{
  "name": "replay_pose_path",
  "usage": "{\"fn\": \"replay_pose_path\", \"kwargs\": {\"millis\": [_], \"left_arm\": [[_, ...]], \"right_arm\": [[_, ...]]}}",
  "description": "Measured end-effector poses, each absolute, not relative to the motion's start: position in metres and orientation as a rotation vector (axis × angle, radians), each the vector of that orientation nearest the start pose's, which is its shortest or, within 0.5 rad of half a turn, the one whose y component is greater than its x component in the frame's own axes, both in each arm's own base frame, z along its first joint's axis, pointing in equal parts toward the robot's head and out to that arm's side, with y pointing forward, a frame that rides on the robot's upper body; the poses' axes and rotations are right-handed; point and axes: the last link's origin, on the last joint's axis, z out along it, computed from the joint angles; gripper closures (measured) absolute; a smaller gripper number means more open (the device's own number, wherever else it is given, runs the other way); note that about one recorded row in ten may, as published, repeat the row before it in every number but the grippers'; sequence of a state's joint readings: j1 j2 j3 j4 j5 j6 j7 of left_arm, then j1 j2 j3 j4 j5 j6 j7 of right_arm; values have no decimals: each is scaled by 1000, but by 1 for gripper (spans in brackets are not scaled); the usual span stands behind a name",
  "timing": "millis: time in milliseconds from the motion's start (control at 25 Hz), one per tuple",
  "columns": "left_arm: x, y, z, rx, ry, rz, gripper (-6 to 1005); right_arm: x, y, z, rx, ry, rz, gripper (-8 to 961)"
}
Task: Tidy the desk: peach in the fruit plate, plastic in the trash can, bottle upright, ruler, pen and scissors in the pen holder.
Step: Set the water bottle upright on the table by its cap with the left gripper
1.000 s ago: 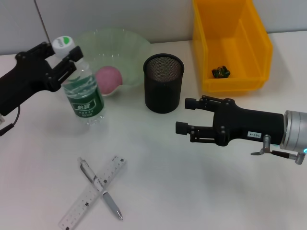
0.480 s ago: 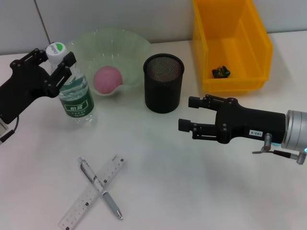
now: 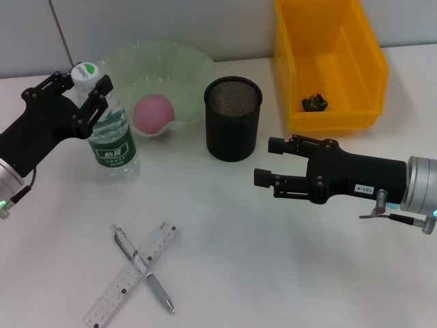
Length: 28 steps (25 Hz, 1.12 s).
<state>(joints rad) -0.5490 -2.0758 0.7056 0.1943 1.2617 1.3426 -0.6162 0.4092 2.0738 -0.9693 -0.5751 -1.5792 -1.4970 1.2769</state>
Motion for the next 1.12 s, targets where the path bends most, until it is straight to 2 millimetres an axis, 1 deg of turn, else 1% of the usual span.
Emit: {"fn": "replay_pose_path", "kwargs": {"millis": [360, 720, 1120], "left_arm": [[-267, 354, -17, -2081, -352, -953, 538], [-270, 356, -23, -2086, -392, -921, 534], [-269, 355, -25, -2088, -394, -923, 530]], "right_arm": [[259, 310, -18, -2613, 631, 959, 147], [258, 311, -18, -2615, 628, 959, 147], [258, 311, -18, -2620, 636, 959, 147]]}}
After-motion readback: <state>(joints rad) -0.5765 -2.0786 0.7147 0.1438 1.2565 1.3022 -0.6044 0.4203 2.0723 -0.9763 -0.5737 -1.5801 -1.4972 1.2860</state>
